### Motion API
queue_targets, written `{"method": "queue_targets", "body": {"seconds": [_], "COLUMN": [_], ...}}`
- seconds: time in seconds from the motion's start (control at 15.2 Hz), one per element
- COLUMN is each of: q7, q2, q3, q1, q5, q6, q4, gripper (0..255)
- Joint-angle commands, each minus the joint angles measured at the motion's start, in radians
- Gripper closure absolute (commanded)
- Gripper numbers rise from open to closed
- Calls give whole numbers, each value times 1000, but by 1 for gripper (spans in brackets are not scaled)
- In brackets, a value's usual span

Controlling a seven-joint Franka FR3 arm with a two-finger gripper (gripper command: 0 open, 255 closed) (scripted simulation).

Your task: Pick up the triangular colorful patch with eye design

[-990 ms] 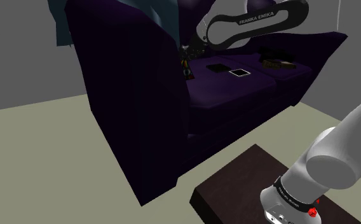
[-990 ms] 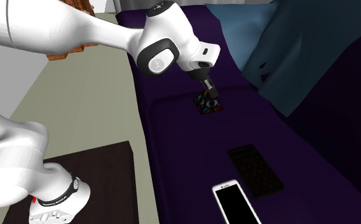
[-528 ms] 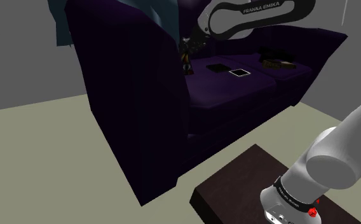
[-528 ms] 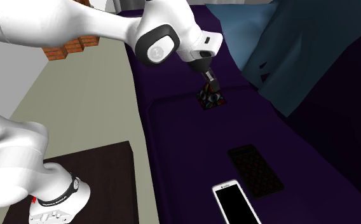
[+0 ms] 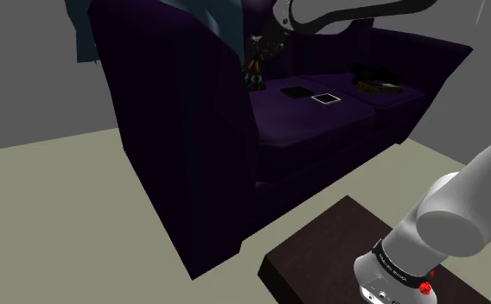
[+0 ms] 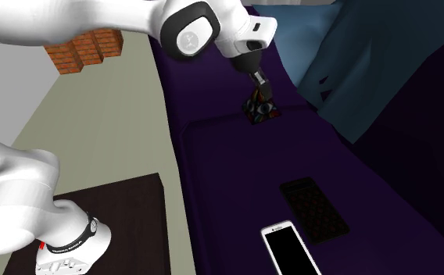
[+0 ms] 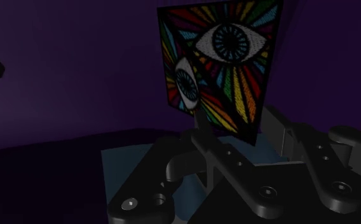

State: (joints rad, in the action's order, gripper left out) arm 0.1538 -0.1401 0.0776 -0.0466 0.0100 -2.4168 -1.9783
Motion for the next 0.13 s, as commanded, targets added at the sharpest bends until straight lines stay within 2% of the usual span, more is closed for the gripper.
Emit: {"method": "queue_targets", "body": {"seconds": [0.0, 0.07], "q7": [-1, -1], "q2": [0, 0], "q3": [-1, -1], "q1": [0, 0], "q5": [1, 1], "q6": [15, 15], "q4": [16, 16], "gripper": [255, 255]}}
